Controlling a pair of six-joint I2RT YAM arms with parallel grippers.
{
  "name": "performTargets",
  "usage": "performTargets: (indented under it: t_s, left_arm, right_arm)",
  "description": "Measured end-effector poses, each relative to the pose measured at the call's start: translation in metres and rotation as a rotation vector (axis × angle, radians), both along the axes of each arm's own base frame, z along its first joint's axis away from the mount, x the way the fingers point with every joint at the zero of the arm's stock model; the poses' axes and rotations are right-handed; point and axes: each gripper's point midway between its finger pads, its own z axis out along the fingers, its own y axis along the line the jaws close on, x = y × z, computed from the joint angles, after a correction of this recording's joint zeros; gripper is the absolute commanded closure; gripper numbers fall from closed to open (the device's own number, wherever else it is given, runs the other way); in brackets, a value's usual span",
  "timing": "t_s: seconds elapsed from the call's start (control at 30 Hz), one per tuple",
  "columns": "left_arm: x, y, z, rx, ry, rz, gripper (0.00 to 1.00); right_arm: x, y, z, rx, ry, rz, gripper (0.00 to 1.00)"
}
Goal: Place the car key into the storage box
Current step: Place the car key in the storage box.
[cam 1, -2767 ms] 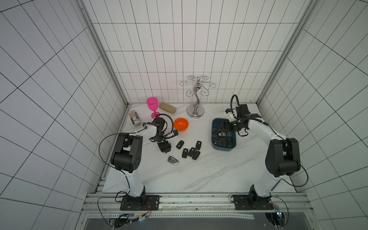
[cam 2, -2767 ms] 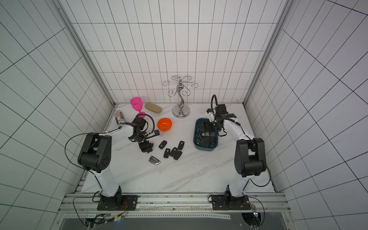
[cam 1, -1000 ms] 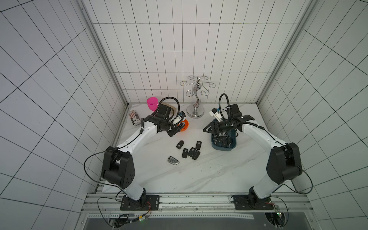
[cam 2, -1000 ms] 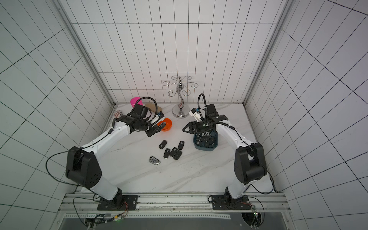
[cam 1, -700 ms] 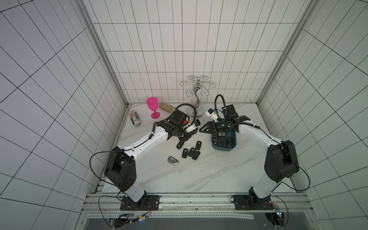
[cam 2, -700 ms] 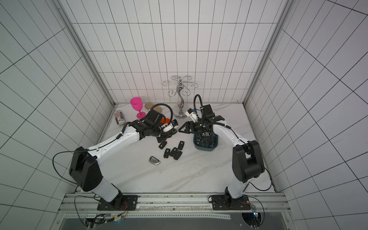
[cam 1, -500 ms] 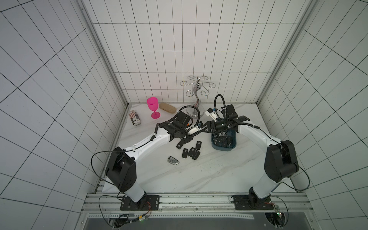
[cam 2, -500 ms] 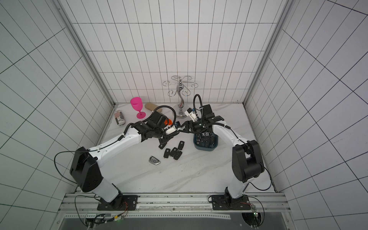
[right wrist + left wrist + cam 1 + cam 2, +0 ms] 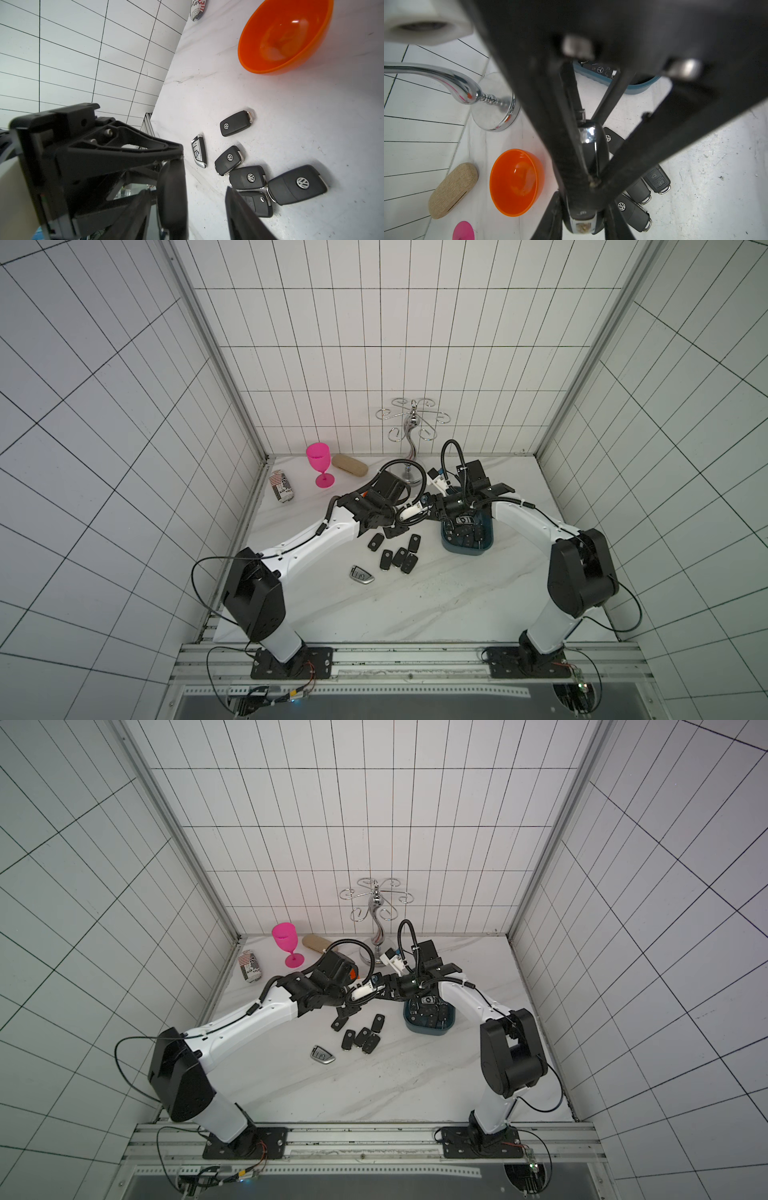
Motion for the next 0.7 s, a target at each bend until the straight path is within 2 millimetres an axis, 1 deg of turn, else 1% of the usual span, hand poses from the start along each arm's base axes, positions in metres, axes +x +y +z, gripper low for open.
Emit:
performTargets:
  t_s: [0.1, 0.13, 0.17, 0.2, 0.37, 0.43, 0.5, 0.57, 0.63, 0.67, 0.7]
  left_arm:
    - [-0.001, -0.001, -0.001, 0.002, 0.002, -0.005, 0.88]
    - [-0.001, -0.002, -0.002, 0.003, 0.003, -0.005, 0.88]
    - [-0.002, -0.002, -0.003, 0.006, 0.005, -0.005, 0.87]
    - [-0.002, -0.003, -0.005, 0.010, 0.006, -0.005, 0.87]
    - [0.000, -0.005, -0.010, 0.024, 0.013, -0.004, 0.87]
    - [0.002, -0.007, -0.013, 0.029, 0.022, 0.004, 0.83]
    - [0.004, -0.009, -0.014, 0.034, 0.038, 0.009, 0.65]
    - [0.007, -0.011, -0.013, 0.028, 0.043, 0.020, 0.41]
    - [0.007, -0.012, -0.010, 0.013, 0.044, 0.032, 0.28]
    - [0.008, -0.013, -0.009, 0.006, 0.036, 0.032, 0.07]
    - [0.007, -0.013, -0.007, 0.000, 0.033, 0.034, 0.02]
  right_arm:
    - [-0.002, 0.001, 0.000, 0.003, -0.003, 0.008, 0.65]
    - [-0.002, 0.002, 0.001, 0.004, -0.006, 0.011, 0.73]
    - [-0.002, 0.002, 0.001, 0.006, -0.001, 0.012, 0.87]
    - [-0.003, 0.002, 0.002, 0.012, 0.000, 0.016, 0.95]
    - [-0.003, 0.001, -0.002, 0.003, -0.003, 0.015, 0.97]
    - [-0.001, 0.000, -0.004, -0.010, -0.013, 0.007, 0.97]
    - [0.000, -0.002, -0.006, -0.018, -0.018, 0.000, 0.97]
    - [0.003, -0.006, -0.006, -0.030, -0.032, -0.011, 0.98]
    - [0.005, -0.009, -0.008, -0.050, -0.049, -0.020, 0.97]
    - [0.006, -0.012, -0.008, -0.057, -0.056, -0.028, 0.97]
    - [0.008, -0.014, -0.008, -0.063, -0.062, -0.032, 0.97]
